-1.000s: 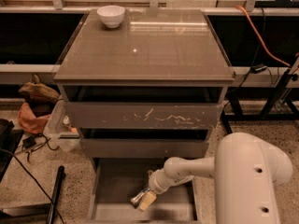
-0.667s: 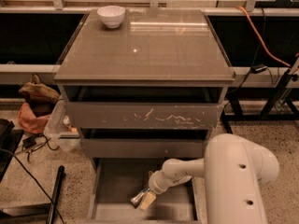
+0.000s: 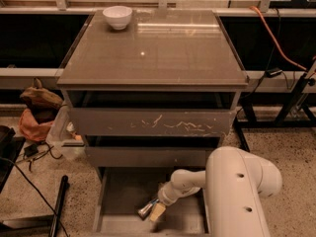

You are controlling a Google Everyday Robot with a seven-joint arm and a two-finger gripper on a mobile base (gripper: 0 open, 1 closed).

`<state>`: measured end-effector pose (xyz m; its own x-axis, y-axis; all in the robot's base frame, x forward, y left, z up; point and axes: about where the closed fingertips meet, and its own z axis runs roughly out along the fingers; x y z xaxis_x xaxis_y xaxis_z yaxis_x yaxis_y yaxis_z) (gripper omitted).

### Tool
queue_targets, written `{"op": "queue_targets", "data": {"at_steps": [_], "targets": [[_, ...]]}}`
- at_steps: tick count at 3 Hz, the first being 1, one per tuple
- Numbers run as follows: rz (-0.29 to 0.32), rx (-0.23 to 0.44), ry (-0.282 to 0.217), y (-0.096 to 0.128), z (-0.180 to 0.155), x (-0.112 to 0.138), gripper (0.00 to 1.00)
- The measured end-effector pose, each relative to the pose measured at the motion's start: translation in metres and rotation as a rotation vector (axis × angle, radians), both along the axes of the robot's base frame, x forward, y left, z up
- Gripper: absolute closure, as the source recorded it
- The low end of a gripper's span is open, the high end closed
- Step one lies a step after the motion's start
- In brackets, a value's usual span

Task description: Pick redbull can from bottom drawer and place on counter

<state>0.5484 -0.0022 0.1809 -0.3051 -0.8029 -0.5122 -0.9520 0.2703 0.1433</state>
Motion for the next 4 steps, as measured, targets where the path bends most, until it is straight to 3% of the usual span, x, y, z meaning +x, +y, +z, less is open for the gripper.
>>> {"op": "queue_targets", "data": {"at_steps": [4], "targets": [[0.056,0.02,0.056,0.017,-0.046,0.017,0.0]]}}
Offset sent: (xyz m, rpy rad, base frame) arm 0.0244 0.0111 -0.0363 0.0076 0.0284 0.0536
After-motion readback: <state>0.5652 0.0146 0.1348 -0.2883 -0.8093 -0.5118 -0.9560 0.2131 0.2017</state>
